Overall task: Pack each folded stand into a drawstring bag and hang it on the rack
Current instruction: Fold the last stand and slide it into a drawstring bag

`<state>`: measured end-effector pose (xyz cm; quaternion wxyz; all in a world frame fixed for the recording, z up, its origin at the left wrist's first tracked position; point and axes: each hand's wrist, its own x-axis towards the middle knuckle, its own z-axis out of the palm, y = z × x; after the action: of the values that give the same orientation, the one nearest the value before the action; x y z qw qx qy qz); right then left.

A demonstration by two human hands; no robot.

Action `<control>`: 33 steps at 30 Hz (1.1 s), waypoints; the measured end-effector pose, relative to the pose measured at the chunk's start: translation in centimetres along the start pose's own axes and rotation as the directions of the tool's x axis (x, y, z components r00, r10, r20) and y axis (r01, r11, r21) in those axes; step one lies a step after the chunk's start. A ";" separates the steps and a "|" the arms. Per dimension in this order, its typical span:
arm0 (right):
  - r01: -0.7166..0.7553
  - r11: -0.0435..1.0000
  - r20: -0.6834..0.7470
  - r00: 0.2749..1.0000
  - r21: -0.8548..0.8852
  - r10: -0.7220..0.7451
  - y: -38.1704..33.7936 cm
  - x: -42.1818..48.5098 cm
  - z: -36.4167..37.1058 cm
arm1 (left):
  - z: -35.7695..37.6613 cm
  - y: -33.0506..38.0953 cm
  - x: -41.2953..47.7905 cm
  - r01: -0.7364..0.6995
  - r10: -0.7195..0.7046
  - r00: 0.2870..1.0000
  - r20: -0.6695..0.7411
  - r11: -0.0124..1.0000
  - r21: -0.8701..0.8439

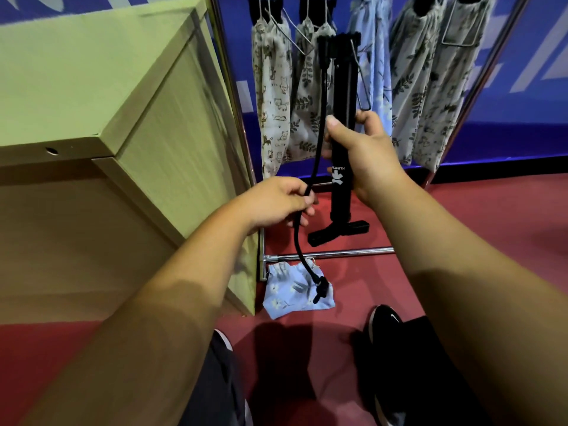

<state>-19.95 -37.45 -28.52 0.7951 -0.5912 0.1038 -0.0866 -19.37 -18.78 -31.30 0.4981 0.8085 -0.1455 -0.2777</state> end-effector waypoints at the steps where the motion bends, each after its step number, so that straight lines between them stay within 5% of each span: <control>1: -0.008 1.000 -0.019 1.000 -0.005 0.008 0.1 0.1 0.0 | -0.1 -0.1 0.0 0.009 -0.009 1.000 0.015 1.000 -0.004; 7: -0.068 0.991 -0.051 0.997 -0.113 0.063 0.5 0.6 0.1 | 0.1 -0.1 -0.2 0.044 -0.037 0.996 0.078 0.994 -0.096; 12: 0.048 0.983 0.037 0.998 -0.178 -0.042 1.0 0.5 0.0 | 0.0 -0.6 0.2 -0.057 0.052 0.998 0.026 0.960 0.273; 20: 0.028 0.997 0.021 0.999 0.067 -0.030 0.3 -0.2 0.4 | 0.3 -0.4 0.6 -0.074 0.088 0.996 -0.021 0.932 0.355; 26: -0.116 0.992 -0.035 0.992 0.049 0.118 -0.3 -0.2 0.5 | 0.5 -0.6 1.2 -0.014 0.029 0.999 -0.034 0.930 0.367; 33: -0.026 0.998 -0.041 0.999 -0.064 0.024 0.1 0.0 0.7 | 0.0 0.0 1.3 -0.024 0.001 0.998 0.057 0.917 0.397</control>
<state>-19.78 -36.79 -28.41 0.7744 -0.6134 0.1300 -0.0852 -18.35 -19.42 -31.65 0.3210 0.8838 -0.2177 -0.2615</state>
